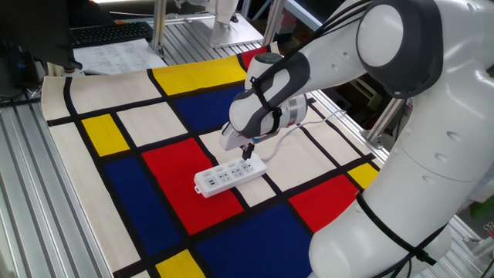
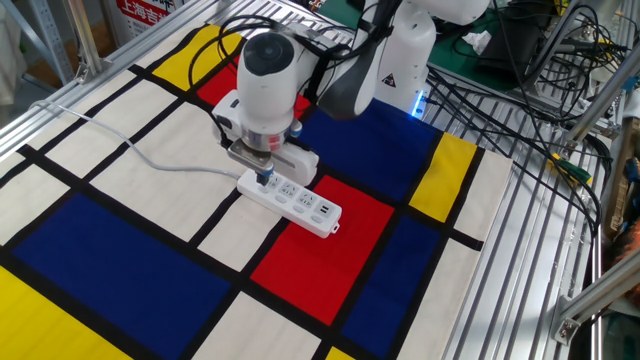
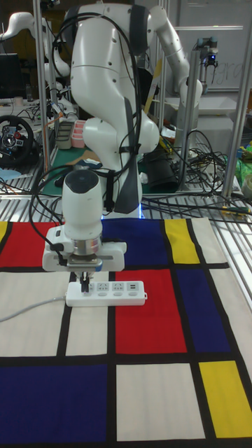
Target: Turn on the power strip by pressing the button
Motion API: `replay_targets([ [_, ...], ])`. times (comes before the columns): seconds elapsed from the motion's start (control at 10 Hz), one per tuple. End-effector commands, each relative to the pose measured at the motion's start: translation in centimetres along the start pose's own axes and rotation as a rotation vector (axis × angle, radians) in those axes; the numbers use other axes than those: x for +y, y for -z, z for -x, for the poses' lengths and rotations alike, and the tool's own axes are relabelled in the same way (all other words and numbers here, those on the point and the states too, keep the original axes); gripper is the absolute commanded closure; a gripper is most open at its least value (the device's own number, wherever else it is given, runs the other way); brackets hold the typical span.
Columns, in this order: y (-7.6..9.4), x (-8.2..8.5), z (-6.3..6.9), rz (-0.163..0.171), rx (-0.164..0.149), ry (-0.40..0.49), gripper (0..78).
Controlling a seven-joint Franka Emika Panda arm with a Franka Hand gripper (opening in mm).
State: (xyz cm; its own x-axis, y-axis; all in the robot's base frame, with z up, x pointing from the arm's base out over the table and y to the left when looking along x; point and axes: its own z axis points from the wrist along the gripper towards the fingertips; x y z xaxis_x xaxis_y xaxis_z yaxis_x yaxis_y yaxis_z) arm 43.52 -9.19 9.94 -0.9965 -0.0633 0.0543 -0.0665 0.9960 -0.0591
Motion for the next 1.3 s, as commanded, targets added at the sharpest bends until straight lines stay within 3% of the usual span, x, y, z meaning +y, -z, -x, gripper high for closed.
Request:
replay_targets([
  [0.1,-0.4,0.1,0.4,-0.006,-0.004,0.003,77.6],
  [0.9,-1.8,0.3,0.9,-0.007,-0.001,0.015,77.6],
  [1.3,-3.5,-0.5,0.7,-0.007,-0.007,0.035,77.6],
])
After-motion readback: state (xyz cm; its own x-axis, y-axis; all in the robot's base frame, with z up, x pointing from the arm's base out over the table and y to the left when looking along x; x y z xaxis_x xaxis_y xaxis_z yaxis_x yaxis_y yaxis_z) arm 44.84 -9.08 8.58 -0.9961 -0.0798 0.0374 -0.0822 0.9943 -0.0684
